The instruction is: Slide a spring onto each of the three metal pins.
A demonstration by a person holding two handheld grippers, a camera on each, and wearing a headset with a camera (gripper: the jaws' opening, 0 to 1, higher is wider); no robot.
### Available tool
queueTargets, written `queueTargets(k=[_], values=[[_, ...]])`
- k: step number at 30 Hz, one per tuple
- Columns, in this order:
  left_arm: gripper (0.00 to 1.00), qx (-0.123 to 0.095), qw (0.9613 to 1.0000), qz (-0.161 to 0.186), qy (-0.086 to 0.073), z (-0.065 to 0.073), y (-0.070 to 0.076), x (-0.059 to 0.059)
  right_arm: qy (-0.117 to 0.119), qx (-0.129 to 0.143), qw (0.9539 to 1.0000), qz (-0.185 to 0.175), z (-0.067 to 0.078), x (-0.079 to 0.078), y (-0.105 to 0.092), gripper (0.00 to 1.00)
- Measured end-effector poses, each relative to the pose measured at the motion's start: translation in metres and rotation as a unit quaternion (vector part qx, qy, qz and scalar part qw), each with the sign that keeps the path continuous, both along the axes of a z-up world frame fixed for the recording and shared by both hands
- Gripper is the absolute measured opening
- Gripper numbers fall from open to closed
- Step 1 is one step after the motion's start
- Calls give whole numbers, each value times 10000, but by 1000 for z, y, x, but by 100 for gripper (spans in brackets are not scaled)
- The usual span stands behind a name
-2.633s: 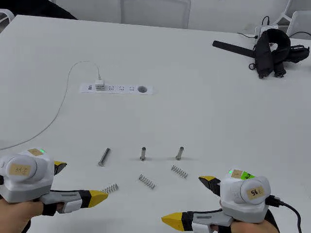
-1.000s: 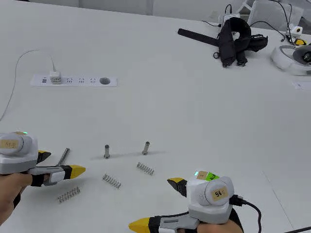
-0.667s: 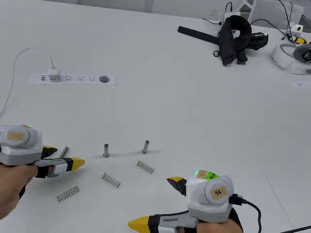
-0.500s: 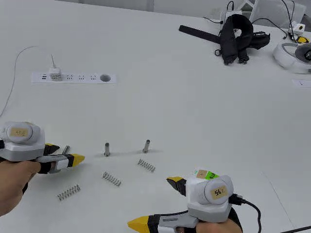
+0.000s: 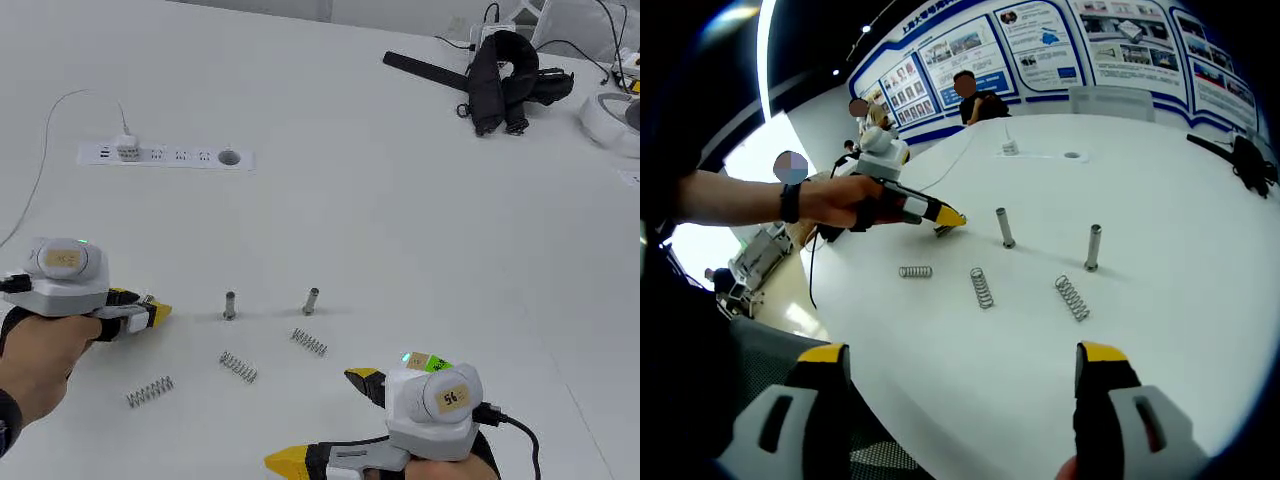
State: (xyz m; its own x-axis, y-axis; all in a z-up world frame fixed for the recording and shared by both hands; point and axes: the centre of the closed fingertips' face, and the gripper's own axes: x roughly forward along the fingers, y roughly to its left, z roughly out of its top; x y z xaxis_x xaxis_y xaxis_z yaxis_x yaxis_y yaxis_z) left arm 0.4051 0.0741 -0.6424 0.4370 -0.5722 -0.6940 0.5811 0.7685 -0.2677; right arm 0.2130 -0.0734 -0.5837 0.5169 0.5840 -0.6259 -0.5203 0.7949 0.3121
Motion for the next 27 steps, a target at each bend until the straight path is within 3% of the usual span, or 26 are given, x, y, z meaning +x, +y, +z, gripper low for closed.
queueTargets(k=[4, 16, 22, 24, 27], values=[[26, 86, 9999, 57, -41, -1, 0, 3, 8, 27, 10000, -10, 0, 0, 1, 94], [15, 731, 9967, -163, -306, -6, 1, 2, 88, 41, 9999, -49, -4, -4, 0, 94], [11, 1179, 9915, -322, -457, -8, 2, 6, 94, 45, 9999, -78, -4, -4, -1, 93], [10, 1338, 9886, -377, -572, -8, 2, 8, 94, 42, 9999, -84, -4, -5, -2, 93], [8, 1355, 9889, -305, -525, -8, 3, 9, 98, 40, 9999, -113, -4, -5, -3, 93]])
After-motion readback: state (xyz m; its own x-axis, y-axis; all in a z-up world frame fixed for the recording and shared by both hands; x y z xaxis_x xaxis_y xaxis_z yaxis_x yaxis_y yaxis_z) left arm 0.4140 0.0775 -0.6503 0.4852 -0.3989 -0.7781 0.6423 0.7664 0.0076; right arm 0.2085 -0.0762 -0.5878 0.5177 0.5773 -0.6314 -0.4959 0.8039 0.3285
